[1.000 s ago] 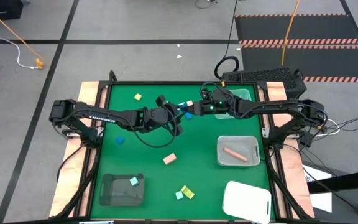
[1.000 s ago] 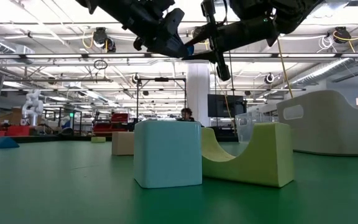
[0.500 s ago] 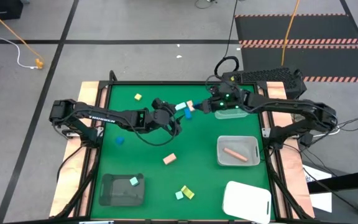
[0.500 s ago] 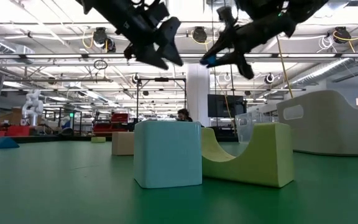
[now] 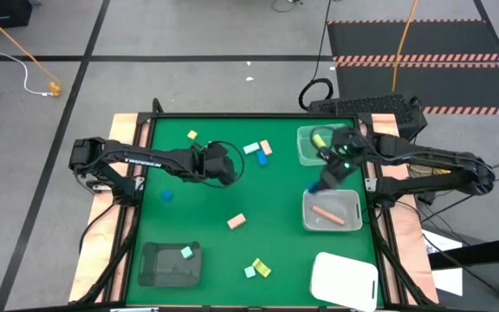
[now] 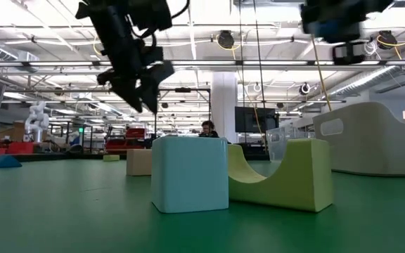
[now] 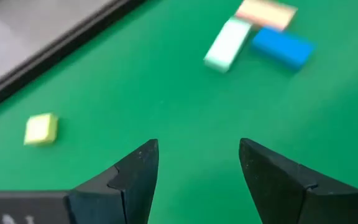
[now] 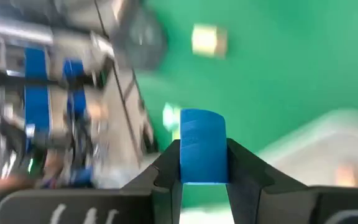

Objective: Sort & place blocks by color
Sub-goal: Put the bottom right blue block into the white bin

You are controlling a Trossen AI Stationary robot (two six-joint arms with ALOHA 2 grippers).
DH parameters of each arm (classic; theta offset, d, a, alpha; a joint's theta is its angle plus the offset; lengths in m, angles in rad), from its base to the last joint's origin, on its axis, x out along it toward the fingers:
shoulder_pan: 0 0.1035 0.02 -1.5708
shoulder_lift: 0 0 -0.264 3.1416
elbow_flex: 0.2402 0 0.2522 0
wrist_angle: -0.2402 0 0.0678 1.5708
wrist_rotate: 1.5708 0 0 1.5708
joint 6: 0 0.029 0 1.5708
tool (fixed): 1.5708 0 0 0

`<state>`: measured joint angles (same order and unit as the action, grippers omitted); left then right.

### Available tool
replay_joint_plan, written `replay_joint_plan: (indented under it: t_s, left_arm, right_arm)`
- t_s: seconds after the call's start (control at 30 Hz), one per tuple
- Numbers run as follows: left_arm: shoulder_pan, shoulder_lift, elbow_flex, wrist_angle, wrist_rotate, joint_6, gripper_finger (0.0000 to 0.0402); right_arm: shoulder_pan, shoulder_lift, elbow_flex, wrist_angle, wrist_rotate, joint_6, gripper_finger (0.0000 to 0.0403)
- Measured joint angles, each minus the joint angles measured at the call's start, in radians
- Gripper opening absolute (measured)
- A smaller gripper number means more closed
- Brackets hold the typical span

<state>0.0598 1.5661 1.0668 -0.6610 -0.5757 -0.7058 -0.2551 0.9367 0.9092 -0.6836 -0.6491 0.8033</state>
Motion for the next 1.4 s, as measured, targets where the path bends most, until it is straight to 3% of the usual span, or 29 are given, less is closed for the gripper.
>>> replay_joint_plan:
  t_s: [0.17, 0.33, 0.57, 0.7, 0.83, 0.97, 1.17, 1.4]
  left_arm:
    - [0.013, 0.0, 0.0, -0.107, 0.093, -0.041, 0.0225]
    - [0.01, 0.0, 0.0, -0.197, 0.171, -0.071, 0.0225]
    - [0.009, 0.0, 0.0, -0.346, 0.254, -0.108, 0.0225]
    - [-0.004, 0.0, 0.0, -0.495, 0.342, -0.114, 0.0225]
    - [-0.026, 0.0, 0.0, -0.646, 0.348, -0.137, 0.0225]
    - [-0.051, 0.0, 0.0, -0.673, 0.356, -0.141, 0.0225]
    - [-0.079, 0.0, 0.0, -0.654, 0.37, -0.128, 0.0225]
    - [-0.105, 0.0, 0.0, -0.68, 0.413, -0.114, 0.0225]
  right_arm:
    - [0.15, -0.046, 0.0, -0.214, -0.052, 0.09, 0.0075]
    - [0.347, -0.048, 0.0, -0.237, -0.09, 0.238, 0.0075]
    - [0.576, 0.019, 0.0, -0.132, -0.088, 0.314, 0.0077]
    - [0.705, 0.081, 0.0, 0.009, -0.087, 0.307, 0.0077]
    - [0.814, 0.154, 0.0, 0.157, -0.085, 0.256, 0.0081]
    - [0.866, 0.217, 0.0, 0.221, -0.06, 0.263, 0.0093]
    - [0.898, 0.248, -0.001, 0.239, 0.127, 0.317, 0.013]
    - [0.9, 0.272, 0.0, 0.321, 0.187, 0.311, 0.0177]
